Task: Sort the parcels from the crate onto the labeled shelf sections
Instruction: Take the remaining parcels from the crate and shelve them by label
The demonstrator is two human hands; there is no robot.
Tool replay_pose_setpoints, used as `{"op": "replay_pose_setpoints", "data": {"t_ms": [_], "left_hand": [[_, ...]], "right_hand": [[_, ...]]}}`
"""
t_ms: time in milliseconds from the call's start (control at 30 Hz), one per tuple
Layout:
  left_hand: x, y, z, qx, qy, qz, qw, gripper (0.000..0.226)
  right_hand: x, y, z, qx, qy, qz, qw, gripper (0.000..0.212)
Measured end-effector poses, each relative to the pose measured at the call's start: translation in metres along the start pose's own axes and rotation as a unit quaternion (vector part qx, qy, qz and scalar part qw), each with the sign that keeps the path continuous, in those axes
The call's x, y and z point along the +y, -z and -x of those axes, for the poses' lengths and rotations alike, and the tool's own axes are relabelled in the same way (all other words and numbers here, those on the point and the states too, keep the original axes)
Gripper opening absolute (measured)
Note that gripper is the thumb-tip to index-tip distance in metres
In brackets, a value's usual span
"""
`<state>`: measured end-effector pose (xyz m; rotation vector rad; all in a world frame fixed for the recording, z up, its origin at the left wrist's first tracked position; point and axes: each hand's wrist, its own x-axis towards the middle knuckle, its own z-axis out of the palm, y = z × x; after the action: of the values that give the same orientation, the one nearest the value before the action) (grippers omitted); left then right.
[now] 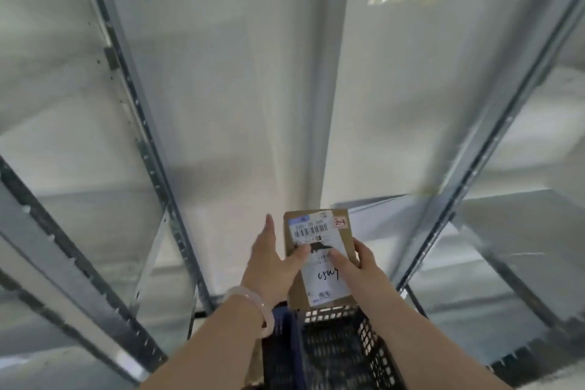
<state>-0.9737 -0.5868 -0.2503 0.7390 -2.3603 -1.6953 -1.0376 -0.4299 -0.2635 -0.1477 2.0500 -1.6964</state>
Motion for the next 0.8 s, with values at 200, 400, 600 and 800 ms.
{"op": "replay_pose_setpoints", "data": {"t_ms": [200, 400, 600, 800], "left_hand": [[0.047, 0.001, 0.040, -0.124, -0.132, 0.039, 0.983, 0.032], [0.071, -0.011, 0.076, -0.183, -0.211, 0.049, 0.959, 0.034], [0.111, -0.072, 0.138, -0.268, -0.266, 0.046, 0.925, 0.036], [0.160, -0.138, 0.206, -0.315, -0.342, 0.040, 0.885, 0.037]], "right_hand": [[-0.025, 0.000, 0.067, 0.152, 0.055, -0.015, 0.987, 0.044], [-0.034, 0.015, 0.144, 0.244, 0.085, -0.038, 0.965, 0.037], [-0.032, 0.070, 0.229, 0.354, 0.102, -0.094, 0.925, 0.049], [-0.024, 0.138, 0.307, 0.446, 0.150, -0.102, 0.877, 0.057]]}}
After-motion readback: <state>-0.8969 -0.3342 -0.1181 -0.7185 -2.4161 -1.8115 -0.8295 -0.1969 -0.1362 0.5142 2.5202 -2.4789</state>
